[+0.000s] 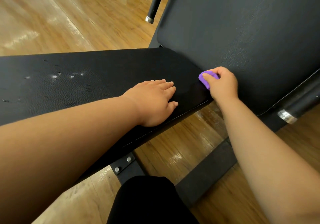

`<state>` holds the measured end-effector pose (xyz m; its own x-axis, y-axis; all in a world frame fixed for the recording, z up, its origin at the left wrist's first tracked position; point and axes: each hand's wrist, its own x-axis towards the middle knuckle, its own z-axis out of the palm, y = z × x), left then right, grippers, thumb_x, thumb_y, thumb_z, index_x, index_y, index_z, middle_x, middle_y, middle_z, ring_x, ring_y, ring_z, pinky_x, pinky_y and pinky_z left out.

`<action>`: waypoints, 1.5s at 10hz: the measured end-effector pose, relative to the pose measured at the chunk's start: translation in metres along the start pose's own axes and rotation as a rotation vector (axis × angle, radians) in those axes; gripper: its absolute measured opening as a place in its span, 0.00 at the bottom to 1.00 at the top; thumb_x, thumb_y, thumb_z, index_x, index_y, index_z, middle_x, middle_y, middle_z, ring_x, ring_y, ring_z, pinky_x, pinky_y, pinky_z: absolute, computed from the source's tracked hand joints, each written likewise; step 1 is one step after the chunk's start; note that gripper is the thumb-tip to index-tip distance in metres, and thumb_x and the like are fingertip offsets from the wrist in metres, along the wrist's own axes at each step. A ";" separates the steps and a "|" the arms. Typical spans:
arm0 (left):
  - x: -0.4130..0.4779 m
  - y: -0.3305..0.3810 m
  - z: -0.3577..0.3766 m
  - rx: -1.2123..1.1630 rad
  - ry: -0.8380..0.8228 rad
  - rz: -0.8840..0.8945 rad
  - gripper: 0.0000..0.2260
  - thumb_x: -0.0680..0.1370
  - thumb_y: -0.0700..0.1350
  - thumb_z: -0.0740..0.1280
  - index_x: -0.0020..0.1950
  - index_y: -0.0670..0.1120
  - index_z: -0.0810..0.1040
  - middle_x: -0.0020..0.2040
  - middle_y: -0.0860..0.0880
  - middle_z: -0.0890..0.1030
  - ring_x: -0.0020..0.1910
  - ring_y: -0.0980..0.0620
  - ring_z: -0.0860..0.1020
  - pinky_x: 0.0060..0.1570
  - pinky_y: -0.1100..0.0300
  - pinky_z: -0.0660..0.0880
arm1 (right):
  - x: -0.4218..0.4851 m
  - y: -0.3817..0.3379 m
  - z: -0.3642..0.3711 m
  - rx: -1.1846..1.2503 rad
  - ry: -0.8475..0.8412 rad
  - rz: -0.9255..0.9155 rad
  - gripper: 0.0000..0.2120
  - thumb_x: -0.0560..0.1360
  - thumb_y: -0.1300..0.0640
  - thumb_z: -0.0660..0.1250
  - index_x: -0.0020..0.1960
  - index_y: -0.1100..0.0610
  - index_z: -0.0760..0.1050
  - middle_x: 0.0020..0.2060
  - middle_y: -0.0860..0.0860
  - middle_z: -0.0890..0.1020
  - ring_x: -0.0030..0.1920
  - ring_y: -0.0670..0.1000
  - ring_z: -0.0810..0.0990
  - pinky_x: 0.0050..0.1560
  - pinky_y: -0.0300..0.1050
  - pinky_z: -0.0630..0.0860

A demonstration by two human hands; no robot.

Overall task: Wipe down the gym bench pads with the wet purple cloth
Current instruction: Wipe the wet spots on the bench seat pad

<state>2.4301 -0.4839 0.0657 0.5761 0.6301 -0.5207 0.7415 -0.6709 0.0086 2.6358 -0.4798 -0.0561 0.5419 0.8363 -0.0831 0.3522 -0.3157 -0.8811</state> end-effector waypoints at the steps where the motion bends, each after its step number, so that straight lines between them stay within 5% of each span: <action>1: 0.001 -0.001 0.001 0.011 0.002 -0.001 0.27 0.83 0.57 0.47 0.80 0.49 0.48 0.80 0.52 0.48 0.78 0.53 0.45 0.76 0.56 0.44 | -0.012 0.001 -0.002 0.048 -0.094 -0.087 0.03 0.75 0.57 0.69 0.43 0.54 0.78 0.35 0.45 0.79 0.36 0.41 0.75 0.34 0.28 0.68; 3: 0.002 -0.002 0.002 0.005 0.006 0.003 0.27 0.83 0.58 0.47 0.80 0.49 0.48 0.80 0.52 0.48 0.78 0.53 0.45 0.77 0.56 0.45 | 0.009 0.004 -0.003 0.041 0.017 0.012 0.03 0.75 0.58 0.68 0.45 0.58 0.77 0.38 0.51 0.78 0.40 0.48 0.75 0.33 0.32 0.68; 5: 0.003 -0.003 0.002 0.009 0.002 0.007 0.27 0.83 0.58 0.46 0.80 0.49 0.48 0.80 0.52 0.48 0.78 0.53 0.45 0.77 0.56 0.45 | -0.009 -0.001 -0.002 0.049 -0.119 -0.123 0.05 0.75 0.59 0.69 0.42 0.52 0.76 0.36 0.40 0.77 0.34 0.33 0.75 0.34 0.24 0.67; 7: 0.003 -0.004 0.004 0.011 0.012 0.010 0.27 0.83 0.58 0.46 0.80 0.49 0.48 0.80 0.52 0.48 0.78 0.53 0.44 0.77 0.55 0.45 | 0.019 0.004 -0.001 -0.024 0.038 0.038 0.01 0.76 0.59 0.67 0.47 0.57 0.76 0.35 0.46 0.75 0.38 0.46 0.75 0.32 0.30 0.67; 9: 0.004 -0.003 0.003 0.016 0.004 0.012 0.27 0.83 0.58 0.46 0.80 0.49 0.47 0.80 0.52 0.48 0.78 0.53 0.45 0.77 0.56 0.45 | 0.001 -0.008 0.002 0.030 -0.166 -0.116 0.02 0.75 0.60 0.68 0.46 0.54 0.78 0.36 0.42 0.78 0.33 0.34 0.76 0.30 0.23 0.66; 11: 0.003 -0.003 0.001 0.017 -0.001 0.018 0.27 0.83 0.58 0.46 0.80 0.49 0.47 0.80 0.52 0.48 0.78 0.53 0.45 0.77 0.55 0.45 | 0.019 -0.001 0.005 -0.030 0.014 -0.015 0.04 0.75 0.59 0.68 0.43 0.53 0.76 0.35 0.47 0.77 0.38 0.46 0.76 0.36 0.35 0.69; 12: 0.004 -0.003 0.001 0.015 -0.003 0.020 0.27 0.83 0.57 0.47 0.80 0.49 0.48 0.80 0.51 0.48 0.79 0.53 0.45 0.77 0.54 0.46 | 0.014 -0.006 0.011 0.037 -0.043 -0.048 0.04 0.74 0.61 0.69 0.43 0.54 0.79 0.36 0.45 0.80 0.36 0.39 0.77 0.38 0.32 0.72; 13: 0.005 -0.004 0.002 0.019 -0.002 0.021 0.27 0.83 0.57 0.46 0.80 0.48 0.47 0.80 0.51 0.48 0.79 0.53 0.45 0.77 0.54 0.46 | 0.013 -0.006 0.002 0.017 -0.178 -0.086 0.03 0.74 0.59 0.70 0.45 0.52 0.80 0.36 0.45 0.80 0.35 0.42 0.78 0.35 0.32 0.75; 14: 0.004 -0.004 0.002 0.017 0.005 0.021 0.27 0.83 0.57 0.46 0.80 0.48 0.47 0.80 0.51 0.48 0.78 0.53 0.45 0.77 0.55 0.45 | 0.026 -0.001 0.000 -0.038 -0.084 -0.008 0.03 0.74 0.60 0.68 0.44 0.52 0.78 0.37 0.48 0.80 0.39 0.49 0.80 0.40 0.42 0.79; 15: 0.004 -0.004 0.002 0.011 0.003 0.021 0.27 0.83 0.57 0.47 0.80 0.49 0.48 0.80 0.51 0.48 0.78 0.53 0.45 0.77 0.56 0.45 | 0.026 -0.006 0.009 -0.041 -0.016 0.008 0.04 0.73 0.61 0.69 0.43 0.52 0.78 0.41 0.50 0.82 0.41 0.47 0.79 0.41 0.38 0.76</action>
<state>2.4293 -0.4793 0.0619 0.5926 0.6170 -0.5179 0.7256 -0.6881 0.0104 2.6411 -0.4518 -0.0568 0.5327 0.8406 -0.0982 0.3785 -0.3404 -0.8607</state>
